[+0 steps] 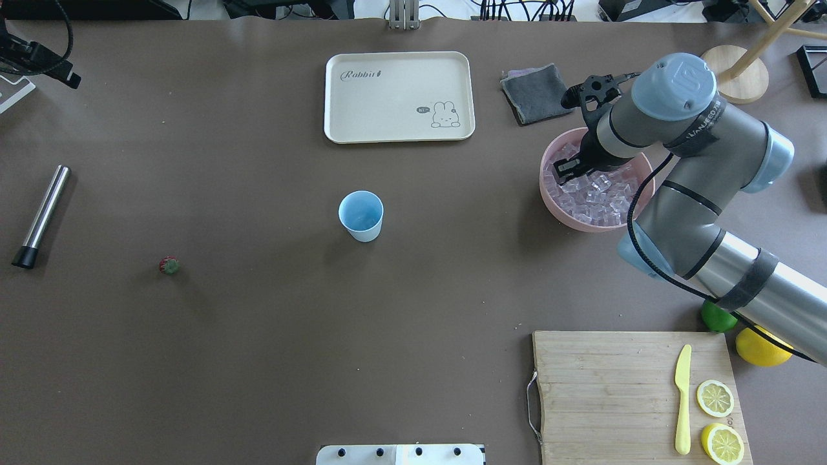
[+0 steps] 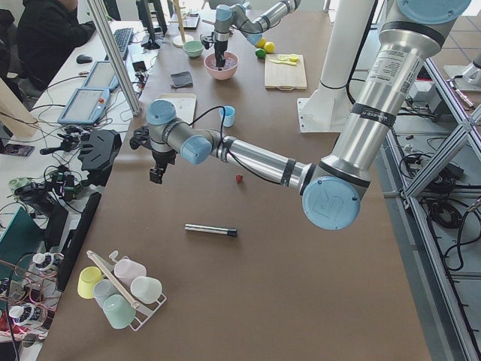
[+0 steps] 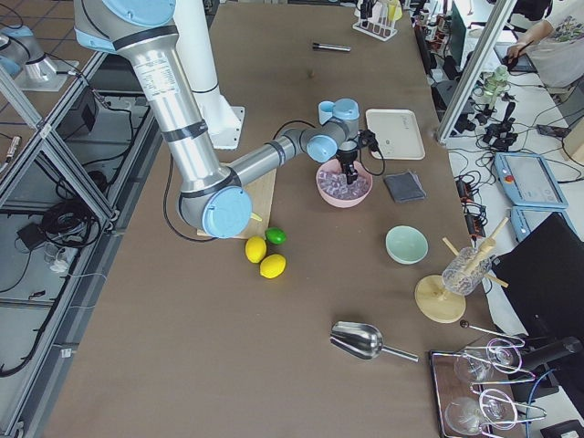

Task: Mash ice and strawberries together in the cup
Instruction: 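Lower the right gripper into the ice cubes in the bowl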

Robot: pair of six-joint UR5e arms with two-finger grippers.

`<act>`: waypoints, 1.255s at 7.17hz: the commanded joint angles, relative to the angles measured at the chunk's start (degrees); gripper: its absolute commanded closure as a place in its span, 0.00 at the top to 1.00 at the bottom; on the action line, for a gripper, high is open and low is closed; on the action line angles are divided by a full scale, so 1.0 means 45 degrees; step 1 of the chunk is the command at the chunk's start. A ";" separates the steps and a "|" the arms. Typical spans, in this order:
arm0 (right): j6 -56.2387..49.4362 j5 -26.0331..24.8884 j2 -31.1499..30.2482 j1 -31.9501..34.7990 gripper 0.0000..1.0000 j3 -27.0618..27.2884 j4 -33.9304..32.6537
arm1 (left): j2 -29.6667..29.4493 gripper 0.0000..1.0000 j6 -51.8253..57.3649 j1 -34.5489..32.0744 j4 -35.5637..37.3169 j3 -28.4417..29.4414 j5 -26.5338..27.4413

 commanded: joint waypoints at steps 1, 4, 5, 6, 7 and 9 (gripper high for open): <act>0.0041 0.0030 0.0009 0.0020 0.07 0.0049 -0.0006 | 0.0015 0.97 0.0000 0.0033 0.0004 0.0013 0.0013; 0.0041 0.0167 -0.0089 0.0059 0.00 0.0265 -0.0026 | -0.0004 0.97 -0.0020 0.0091 0.0005 0.0032 -0.0006; 0.0041 0.0167 -0.0089 0.0117 0.00 0.0265 -0.0026 | 0.0015 0.98 -0.0020 0.0092 -0.0015 0.0013 -0.0007; 0.0041 0.0263 -0.0089 0.0156 0.06 0.0265 -0.0026 | 0.0015 0.98 -0.0020 0.0092 -0.0015 0.0013 -0.0007; 0.0041 0.0284 -0.0089 0.0195 0.39 0.0265 -0.0065 | 0.0015 0.98 -0.0020 0.0092 -0.0015 0.0032 0.0013; 0.0041 0.0342 -0.0011 0.0254 0.62 0.0148 -0.0143 | 0.0015 0.97 -0.0020 0.0092 -0.0015 0.0032 0.0013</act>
